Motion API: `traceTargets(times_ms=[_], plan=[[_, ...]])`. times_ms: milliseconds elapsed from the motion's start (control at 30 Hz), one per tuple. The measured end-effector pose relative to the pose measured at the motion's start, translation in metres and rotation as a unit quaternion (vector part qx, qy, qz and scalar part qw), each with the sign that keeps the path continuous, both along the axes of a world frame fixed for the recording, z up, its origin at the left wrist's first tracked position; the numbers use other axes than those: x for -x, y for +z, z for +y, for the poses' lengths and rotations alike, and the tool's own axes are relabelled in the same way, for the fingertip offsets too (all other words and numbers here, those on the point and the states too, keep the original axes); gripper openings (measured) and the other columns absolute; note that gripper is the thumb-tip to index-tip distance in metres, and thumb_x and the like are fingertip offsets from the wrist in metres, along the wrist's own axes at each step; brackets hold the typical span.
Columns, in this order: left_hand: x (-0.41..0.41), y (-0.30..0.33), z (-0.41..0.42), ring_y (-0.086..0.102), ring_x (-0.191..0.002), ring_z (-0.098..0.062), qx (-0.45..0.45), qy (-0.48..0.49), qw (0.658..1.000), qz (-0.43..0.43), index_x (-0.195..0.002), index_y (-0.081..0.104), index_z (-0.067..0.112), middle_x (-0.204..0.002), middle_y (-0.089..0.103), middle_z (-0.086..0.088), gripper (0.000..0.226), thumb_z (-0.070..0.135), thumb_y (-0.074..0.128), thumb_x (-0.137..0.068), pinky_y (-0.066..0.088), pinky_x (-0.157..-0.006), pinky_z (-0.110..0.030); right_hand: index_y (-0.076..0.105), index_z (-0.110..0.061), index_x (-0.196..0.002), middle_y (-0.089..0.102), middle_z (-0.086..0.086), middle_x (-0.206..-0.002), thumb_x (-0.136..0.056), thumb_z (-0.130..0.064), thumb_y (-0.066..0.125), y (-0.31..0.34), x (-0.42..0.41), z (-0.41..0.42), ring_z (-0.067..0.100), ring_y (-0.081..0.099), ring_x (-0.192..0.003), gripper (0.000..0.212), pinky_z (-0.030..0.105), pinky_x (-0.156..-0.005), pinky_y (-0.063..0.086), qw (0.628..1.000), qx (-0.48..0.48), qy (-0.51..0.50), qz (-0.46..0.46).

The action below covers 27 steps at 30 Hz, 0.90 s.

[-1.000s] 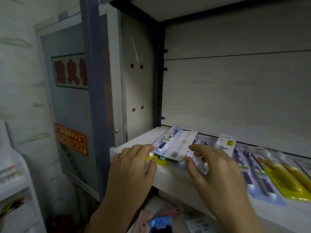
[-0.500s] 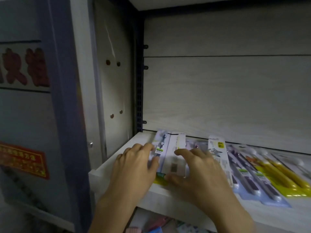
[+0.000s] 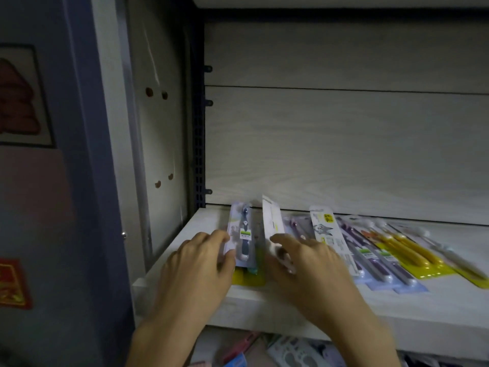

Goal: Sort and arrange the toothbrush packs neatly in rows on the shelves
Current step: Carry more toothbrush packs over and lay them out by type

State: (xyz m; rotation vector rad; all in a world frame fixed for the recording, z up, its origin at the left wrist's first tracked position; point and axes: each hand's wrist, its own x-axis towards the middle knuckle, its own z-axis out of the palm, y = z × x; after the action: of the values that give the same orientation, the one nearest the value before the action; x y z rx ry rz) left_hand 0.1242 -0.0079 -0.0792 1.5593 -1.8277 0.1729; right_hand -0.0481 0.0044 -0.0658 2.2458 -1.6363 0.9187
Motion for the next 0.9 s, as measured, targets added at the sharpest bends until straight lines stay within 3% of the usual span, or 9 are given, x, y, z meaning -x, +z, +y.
traceTargets(times_ms=[133,267,367,433,500,533,667,800,900], plan=[[0.001,-0.002,-0.002,0.056,-0.103,-0.011,-0.001,-0.008,1.000,0.011,-0.122,0.049,0.034,-0.116,0.059,0.011,0.032,0.046,0.044,-0.093,0.043,-0.074,-0.024,0.047,-0.022,-0.126,0.064,0.003,-0.082,-0.097,-0.026,0.039,-0.004,0.004,0.002,0.026,0.059,-0.075,0.031,0.038,-0.063,0.045,0.999,-0.004,-0.017,-0.045],[0.008,-0.003,-0.007,0.056,-0.102,-0.014,-0.013,-0.012,1.000,0.014,-0.122,0.049,0.035,-0.115,0.060,0.007,0.033,0.049,0.044,-0.092,0.045,-0.075,-0.026,0.056,-0.014,-0.128,0.061,0.008,-0.063,-0.090,-0.009,0.049,-0.006,0.015,-0.002,0.027,0.053,-0.058,0.038,0.038,-0.057,0.037,0.985,0.000,-0.072,-0.157],[0.016,-0.001,-0.012,0.057,-0.101,-0.015,-0.023,0.005,1.000,0.002,-0.123,0.046,0.036,-0.112,0.060,0.006,0.038,0.057,0.038,-0.091,0.045,-0.074,-0.028,0.066,-0.010,-0.112,0.064,0.010,-0.060,-0.089,-0.008,0.048,-0.005,0.026,-0.001,0.028,0.061,-0.056,0.029,0.039,-0.058,0.047,0.958,0.020,-0.099,-0.270],[0.020,0.000,-0.016,0.058,-0.099,-0.018,-0.036,0.015,0.999,-0.005,-0.121,0.046,0.036,-0.109,0.061,0.004,0.041,0.061,0.035,-0.090,0.048,-0.074,-0.031,0.066,-0.009,-0.112,0.064,0.005,-0.058,-0.089,-0.009,0.046,-0.004,0.031,-0.001,0.016,0.064,-0.053,0.030,0.030,-0.056,0.051,0.941,0.011,-0.098,-0.323],[0.023,0.001,-0.018,0.059,-0.097,-0.019,-0.050,0.025,0.998,-0.011,-0.117,0.047,0.034,-0.105,0.062,0.003,0.044,0.065,0.034,-0.088,0.050,-0.074,-0.032,0.064,-0.009,-0.118,0.065,-0.001,-0.059,-0.090,-0.007,0.046,-0.002,0.037,-0.002,0.005,0.063,-0.048,0.033,0.012,-0.045,0.044,0.917,0.004,-0.089,-0.388],[0.025,0.001,-0.019,0.060,-0.096,-0.020,-0.054,0.031,0.998,-0.015,-0.115,0.046,0.034,-0.104,0.062,0.003,0.045,0.067,0.033,-0.087,0.049,-0.073,-0.031,0.064,-0.009,-0.119,0.065,-0.003,-0.061,-0.090,-0.007,0.047,-0.002,0.041,-0.003,0.004,0.063,-0.047,0.034,0.012,-0.045,0.046,0.905,0.002,-0.084,-0.418],[0.035,0.004,-0.023,0.059,-0.100,-0.021,-0.059,0.055,0.996,-0.033,-0.113,0.045,0.032,-0.104,0.063,0.002,0.046,0.068,0.037,-0.086,0.042,-0.070,-0.030,0.067,-0.012,-0.112,0.066,-0.015,-0.062,-0.089,-0.002,0.049,-0.005,0.049,-0.006,0.008,0.066,-0.052,0.031,0.043,-0.058,0.059,0.874,0.002,-0.060,-0.483],[0.042,0.004,-0.027,0.057,-0.102,-0.022,-0.064,0.077,0.995,-0.025,-0.114,0.048,0.027,-0.106,0.062,0.000,0.043,0.061,0.046,-0.086,0.043,-0.073,-0.030,0.066,-0.015,-0.113,0.069,-0.007,-0.084,-0.091,-0.001,0.049,-0.007,0.058,-0.008,0.012,0.069,-0.060,0.031,0.046,-0.058,0.059,0.842,-0.023,-0.036,-0.538],[0.047,0.007,-0.028,0.057,-0.102,-0.026,-0.048,0.093,0.994,0.003,-0.114,0.048,0.022,-0.108,0.058,-0.006,0.039,0.050,0.049,-0.087,0.043,-0.073,-0.031,0.065,-0.015,-0.107,0.070,0.005,-0.086,-0.091,0.001,0.049,-0.006,0.062,-0.008,0.019,0.070,-0.059,0.028,0.047,-0.060,0.059,0.800,-0.037,-0.009,-0.598]])
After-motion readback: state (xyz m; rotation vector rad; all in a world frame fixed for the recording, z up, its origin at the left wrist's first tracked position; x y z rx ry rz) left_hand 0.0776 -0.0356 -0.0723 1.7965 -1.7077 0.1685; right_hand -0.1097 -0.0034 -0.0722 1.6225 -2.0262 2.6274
